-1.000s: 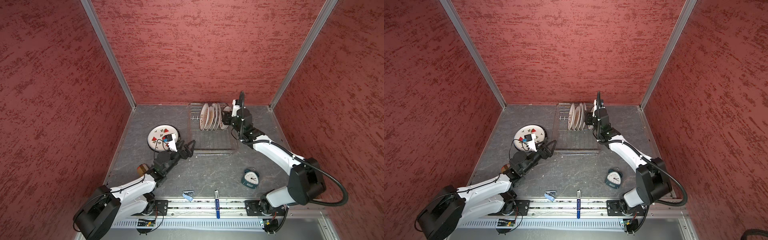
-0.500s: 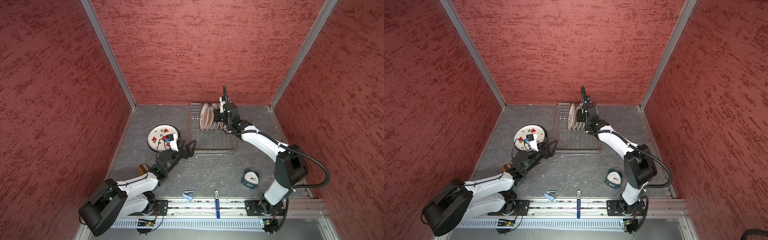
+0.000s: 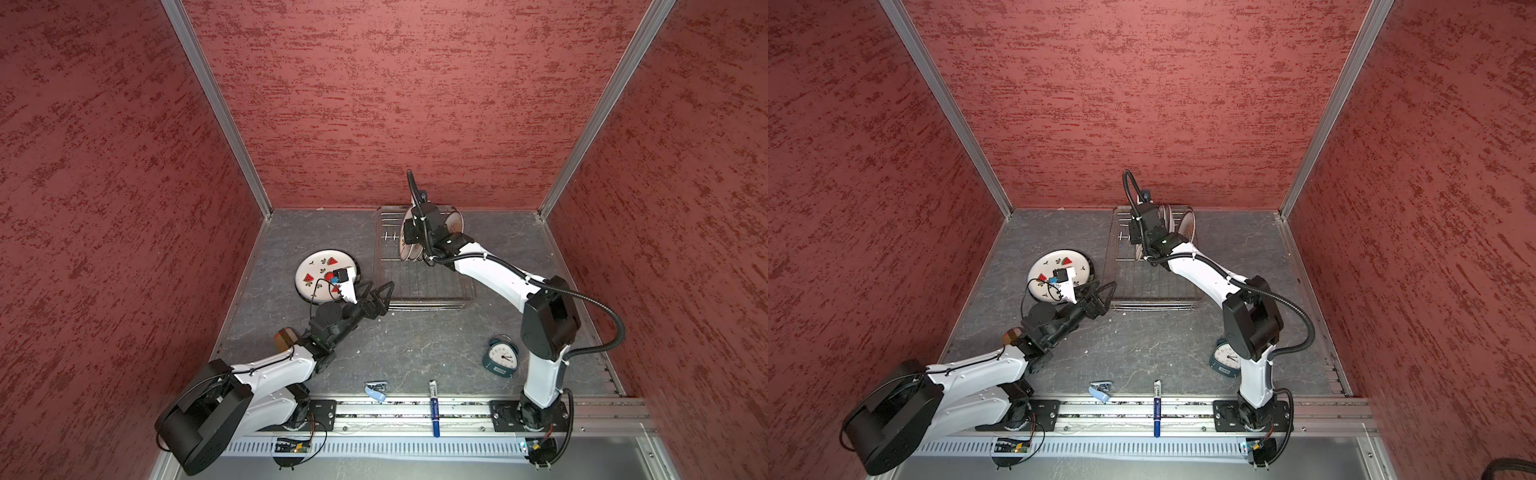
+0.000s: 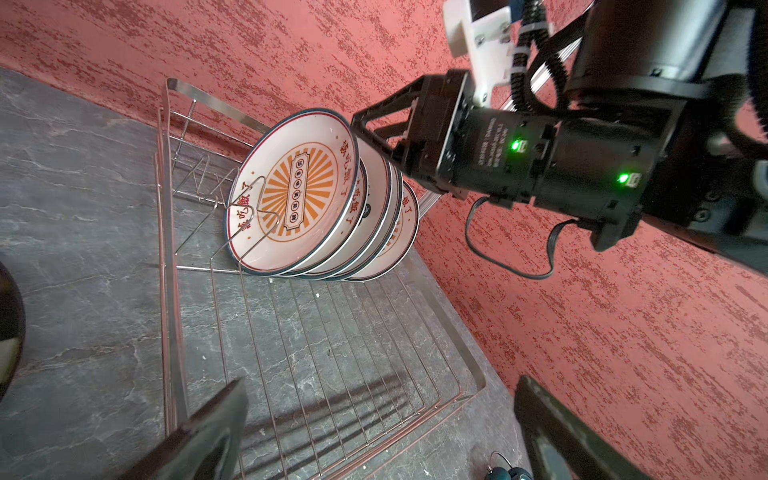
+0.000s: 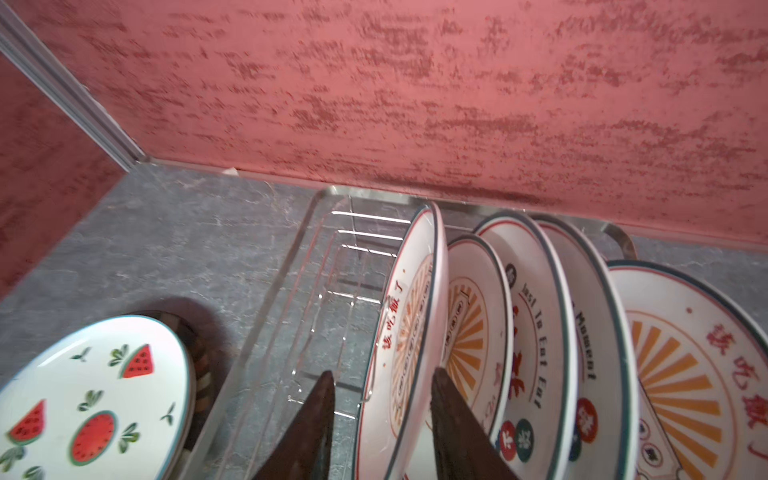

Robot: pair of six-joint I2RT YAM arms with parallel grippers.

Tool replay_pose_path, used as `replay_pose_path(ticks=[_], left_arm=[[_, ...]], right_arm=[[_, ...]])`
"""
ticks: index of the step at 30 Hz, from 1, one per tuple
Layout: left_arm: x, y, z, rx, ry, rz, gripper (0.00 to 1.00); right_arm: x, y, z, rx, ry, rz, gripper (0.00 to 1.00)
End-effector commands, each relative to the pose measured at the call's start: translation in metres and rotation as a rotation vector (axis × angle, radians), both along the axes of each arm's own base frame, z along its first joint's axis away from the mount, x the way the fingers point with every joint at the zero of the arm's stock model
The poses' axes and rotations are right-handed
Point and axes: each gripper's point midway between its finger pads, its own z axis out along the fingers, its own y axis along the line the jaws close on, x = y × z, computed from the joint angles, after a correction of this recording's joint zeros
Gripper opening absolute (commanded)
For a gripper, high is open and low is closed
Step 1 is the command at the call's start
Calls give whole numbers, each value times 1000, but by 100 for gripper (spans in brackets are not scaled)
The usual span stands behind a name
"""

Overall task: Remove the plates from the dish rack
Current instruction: 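Reach the right gripper down onto the front sunburst plate rim in the rack, then grasp and lift the sunburst plate out of the rack with the right gripper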

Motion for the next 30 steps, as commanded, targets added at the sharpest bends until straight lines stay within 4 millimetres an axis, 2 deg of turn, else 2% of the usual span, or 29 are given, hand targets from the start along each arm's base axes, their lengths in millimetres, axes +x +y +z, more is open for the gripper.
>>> replay_pose_path(ticks=[1,11,17,21,26,30], left_arm=[[3,9,-4,19,-7,52,99],[0,9,-7,39,-3,41,100],[-1,10,-8,32,1,40,99],[-5,7,-5,24,-6,20,99],[-7,6,-5,25,-6,19,100],[-8,4,-5,26,-4,12,99]], right_arm=[[1,-12,-4,-61,17,-63,39],[11,-2,-17,-74,25,-73,37],[26,-12,-33,-140,34,-180,34],[32,-9,-39,-172,26,-211,31],[38,0,-40,-199,21,-216,24],[41,2,-33,-238,-7,-245,21]])
